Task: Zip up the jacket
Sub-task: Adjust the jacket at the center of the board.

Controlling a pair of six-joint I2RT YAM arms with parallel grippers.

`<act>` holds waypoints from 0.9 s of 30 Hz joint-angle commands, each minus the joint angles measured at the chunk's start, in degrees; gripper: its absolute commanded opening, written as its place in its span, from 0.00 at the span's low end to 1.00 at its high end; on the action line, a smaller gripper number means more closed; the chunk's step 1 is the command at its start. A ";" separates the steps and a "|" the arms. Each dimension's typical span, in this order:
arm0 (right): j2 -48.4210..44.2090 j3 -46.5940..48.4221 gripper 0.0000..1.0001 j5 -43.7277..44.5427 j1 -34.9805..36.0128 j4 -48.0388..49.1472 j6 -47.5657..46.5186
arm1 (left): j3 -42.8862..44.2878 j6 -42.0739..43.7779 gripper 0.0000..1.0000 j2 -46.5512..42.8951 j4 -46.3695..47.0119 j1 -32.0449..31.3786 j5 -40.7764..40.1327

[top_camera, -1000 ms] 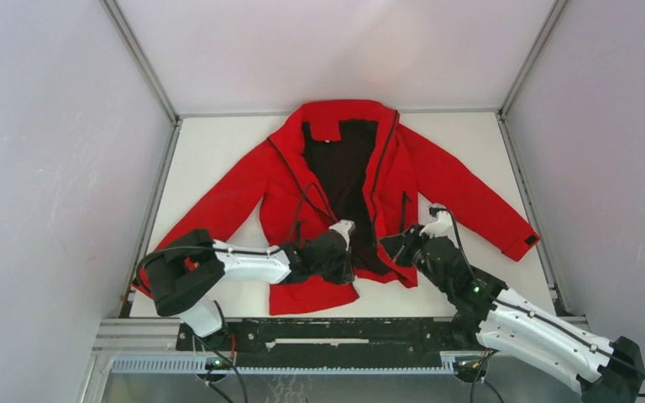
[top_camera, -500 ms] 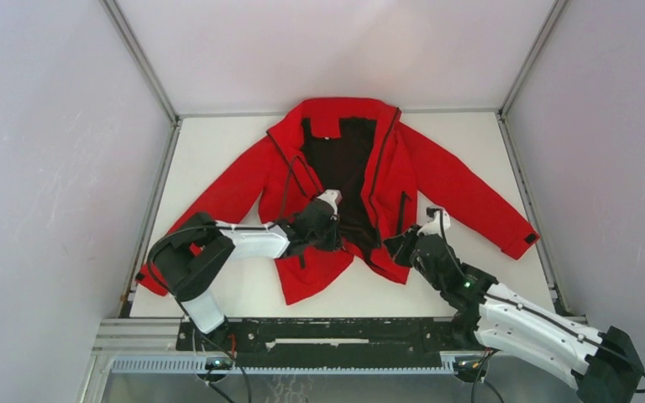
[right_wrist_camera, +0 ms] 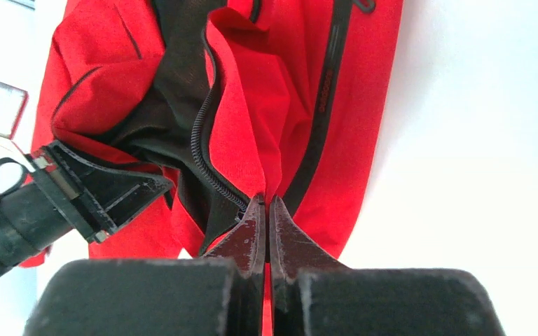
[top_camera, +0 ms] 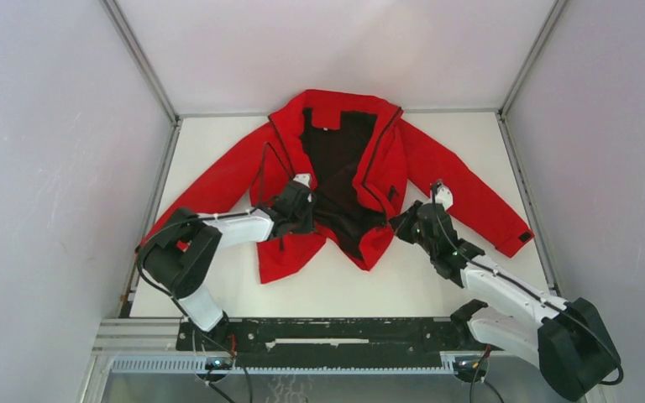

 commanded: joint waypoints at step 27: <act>-5.85 10.61 0.00 -4.34 -0.60 -8.18 -6.07 | -8.88 -3.53 0.00 -16.45 -16.15 -24.99 -3.82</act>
